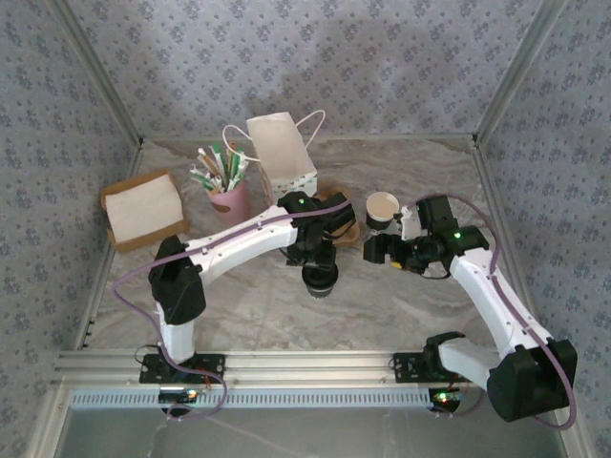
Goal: Pack the takeout coffee
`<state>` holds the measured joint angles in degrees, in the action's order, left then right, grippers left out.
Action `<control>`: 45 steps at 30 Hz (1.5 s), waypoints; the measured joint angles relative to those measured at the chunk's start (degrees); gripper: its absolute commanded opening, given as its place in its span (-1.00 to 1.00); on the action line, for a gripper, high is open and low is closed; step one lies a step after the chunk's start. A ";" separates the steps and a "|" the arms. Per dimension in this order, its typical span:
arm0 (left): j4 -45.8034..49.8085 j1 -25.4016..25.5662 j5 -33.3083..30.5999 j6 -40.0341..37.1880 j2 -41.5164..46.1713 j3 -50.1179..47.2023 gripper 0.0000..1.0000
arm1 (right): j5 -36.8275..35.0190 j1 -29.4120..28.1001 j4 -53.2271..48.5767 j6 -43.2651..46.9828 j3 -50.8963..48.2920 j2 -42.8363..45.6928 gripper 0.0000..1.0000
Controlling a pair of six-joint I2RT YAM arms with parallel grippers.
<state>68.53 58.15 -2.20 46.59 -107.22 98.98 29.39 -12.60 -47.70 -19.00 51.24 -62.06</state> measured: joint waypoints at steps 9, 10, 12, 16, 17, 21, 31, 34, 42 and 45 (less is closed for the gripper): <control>-0.24 0.00 0.04 0.42 0.55 -0.07 0.32 | 0.00 -0.02 0.00 0.00 0.00 0.02 0.92; -0.46 0.00 0.04 0.46 0.90 -0.07 0.36 | -0.02 -0.13 0.00 0.00 0.00 0.02 0.90; -1.36 0.00 0.04 0.61 1.92 -0.28 0.39 | -0.24 -0.63 -0.02 -0.07 0.00 0.04 0.86; -3.30 -0.02 -0.20 1.07 5.95 -2.99 0.37 | -1.62 -3.72 -0.07 -0.74 0.09 0.11 0.71; -3.85 -0.04 -0.28 1.38 7.50 -4.26 0.34 | -2.29 -5.07 -0.26 -1.29 0.37 0.15 0.66; -7.58 -1.11 -0.02 2.80 14.84 -12.44 0.26 | -5.42 -10.99 -0.50 -2.84 2.58 0.15 0.32; -21.79 -6.80 7.78 5.40 25.27 -31.78 0.21 | -13.20 -26.47 0.44 -5.49 7.91 -4.44 -0.39; -25.16 -7.48 10.08 5.57 25.46 -33.66 0.20 | -14.99 -28.94 0.70 -5.75 9.44 -7.10 -0.43; -29.75 -8.20 12.22 5.57 25.49 -35.87 0.19 | -17.92 -31.87 1.51 -6.19 13.38 -12.76 -0.56; -30.27 -8.35 12.72 5.55 25.49 -36.20 0.19 | -18.29 -32.48 1.64 -6.29 14.62 -14.80 -0.60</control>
<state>38.26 49.80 10.52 52.14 -81.73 62.78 11.09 -45.08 -46.06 -25.30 65.87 -76.86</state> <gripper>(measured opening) 0.596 0.208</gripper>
